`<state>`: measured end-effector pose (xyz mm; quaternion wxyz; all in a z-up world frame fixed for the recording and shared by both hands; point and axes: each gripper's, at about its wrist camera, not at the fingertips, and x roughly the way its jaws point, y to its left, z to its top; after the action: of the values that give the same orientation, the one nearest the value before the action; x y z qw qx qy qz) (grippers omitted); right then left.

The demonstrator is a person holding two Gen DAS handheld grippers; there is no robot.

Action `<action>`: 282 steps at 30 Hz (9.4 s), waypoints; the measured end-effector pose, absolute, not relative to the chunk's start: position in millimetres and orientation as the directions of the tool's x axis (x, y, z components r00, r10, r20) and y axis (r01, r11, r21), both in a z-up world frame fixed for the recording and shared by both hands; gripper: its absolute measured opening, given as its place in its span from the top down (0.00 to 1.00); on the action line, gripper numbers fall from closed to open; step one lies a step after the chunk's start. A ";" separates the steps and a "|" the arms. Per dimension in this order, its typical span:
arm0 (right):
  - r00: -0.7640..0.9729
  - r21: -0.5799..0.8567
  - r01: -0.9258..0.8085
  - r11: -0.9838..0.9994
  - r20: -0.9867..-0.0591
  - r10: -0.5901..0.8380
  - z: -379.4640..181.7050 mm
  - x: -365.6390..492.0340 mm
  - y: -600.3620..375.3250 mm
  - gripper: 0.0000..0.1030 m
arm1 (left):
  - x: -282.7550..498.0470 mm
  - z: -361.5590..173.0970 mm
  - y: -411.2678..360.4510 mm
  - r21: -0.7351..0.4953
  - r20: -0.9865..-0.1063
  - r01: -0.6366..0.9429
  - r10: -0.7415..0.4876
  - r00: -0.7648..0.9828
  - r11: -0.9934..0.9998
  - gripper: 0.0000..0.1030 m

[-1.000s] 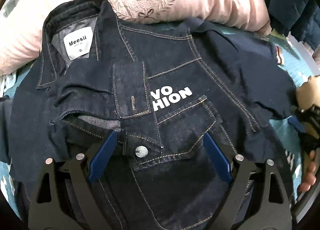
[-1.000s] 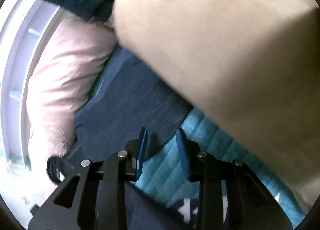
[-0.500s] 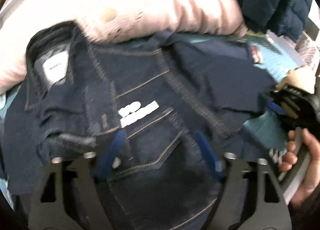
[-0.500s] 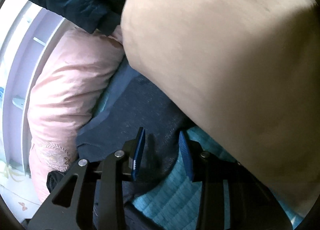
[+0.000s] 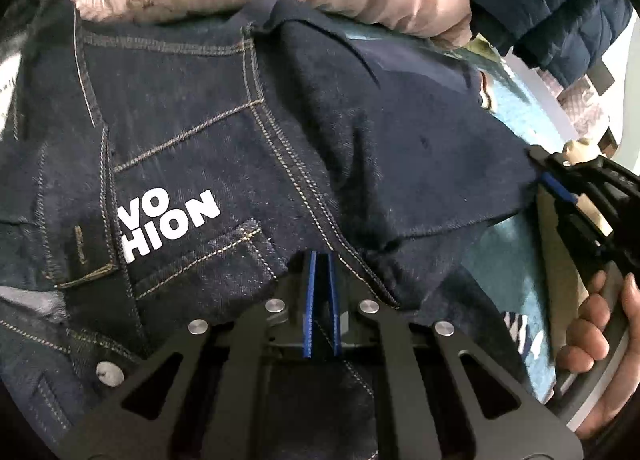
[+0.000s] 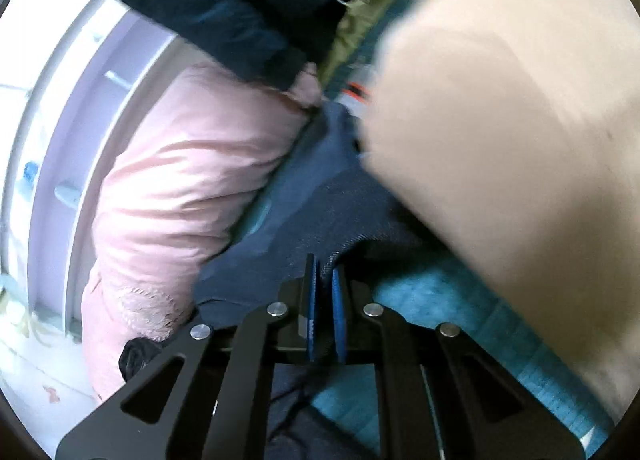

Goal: Fold large clothes

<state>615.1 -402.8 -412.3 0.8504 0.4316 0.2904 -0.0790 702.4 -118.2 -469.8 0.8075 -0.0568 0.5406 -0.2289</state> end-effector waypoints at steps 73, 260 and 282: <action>0.746 0.623 0.087 0.777 -0.557 0.364 -355.7 601.2 -170.2 0.93 | 603.3 -409.1 135.1 -0.396 -0.815 -0.096 -0.301 0.496 0.913 0.51; 0.171 0.261 0.009 0.965 -0.951 0.256 -439.0 473.6 -263.2 1.00 | 401.5 -427.7 137.0 -0.181 -0.928 -0.186 -0.105 0.357 0.966 0.24; 0.184 0.408 -0.126 0.904 -0.886 0.426 -444.4 587.3 -95.6 1.00 | 376.4 -402.1 203.4 -0.570 -0.761 -0.226 -0.404 0.508 0.790 0.20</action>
<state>587.3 -95.6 -444.4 0.7597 0.1223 0.6123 0.1817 376.4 203.4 -402.1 0.8075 -0.3195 0.4927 -0.0551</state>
